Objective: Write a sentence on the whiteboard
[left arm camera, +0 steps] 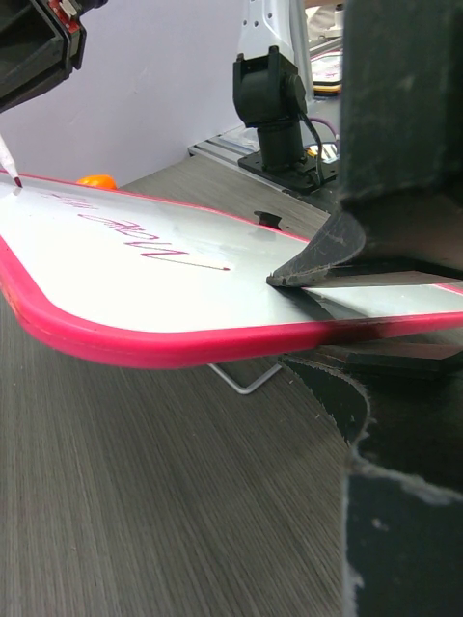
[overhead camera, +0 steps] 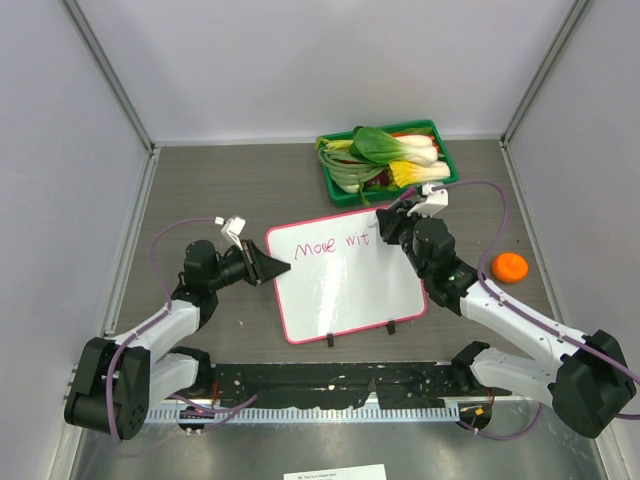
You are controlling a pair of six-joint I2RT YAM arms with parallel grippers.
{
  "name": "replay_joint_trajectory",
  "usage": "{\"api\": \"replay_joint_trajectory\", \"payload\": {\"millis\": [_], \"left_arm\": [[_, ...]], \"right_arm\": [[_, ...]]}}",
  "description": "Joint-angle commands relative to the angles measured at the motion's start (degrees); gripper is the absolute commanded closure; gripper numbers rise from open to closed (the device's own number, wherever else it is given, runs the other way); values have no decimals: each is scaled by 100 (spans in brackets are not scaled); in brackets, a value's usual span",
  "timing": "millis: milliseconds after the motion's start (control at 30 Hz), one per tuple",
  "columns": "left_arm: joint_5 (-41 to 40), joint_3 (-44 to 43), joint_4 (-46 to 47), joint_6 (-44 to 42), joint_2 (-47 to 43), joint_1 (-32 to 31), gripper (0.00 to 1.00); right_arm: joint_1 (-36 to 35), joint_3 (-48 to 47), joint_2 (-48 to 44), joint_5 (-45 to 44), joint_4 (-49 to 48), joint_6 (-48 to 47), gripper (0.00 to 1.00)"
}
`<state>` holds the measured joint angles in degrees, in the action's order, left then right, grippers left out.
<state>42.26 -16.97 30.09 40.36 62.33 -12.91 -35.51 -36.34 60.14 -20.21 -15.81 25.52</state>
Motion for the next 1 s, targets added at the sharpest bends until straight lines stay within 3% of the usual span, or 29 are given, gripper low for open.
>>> {"api": "replay_joint_trajectory", "payload": {"millis": [0,600,967], "left_arm": [[-517,106,-266,-661,8,8,100],[-543,106,-275,-670,-10,7,100],[-544,106,-284,-670,-27,-1,100]], "right_arm": [[26,127,-72,-10,-106,41,99],[17,716,-591,272,228,234,99],[35,461,-451,105,79,182,99]]}}
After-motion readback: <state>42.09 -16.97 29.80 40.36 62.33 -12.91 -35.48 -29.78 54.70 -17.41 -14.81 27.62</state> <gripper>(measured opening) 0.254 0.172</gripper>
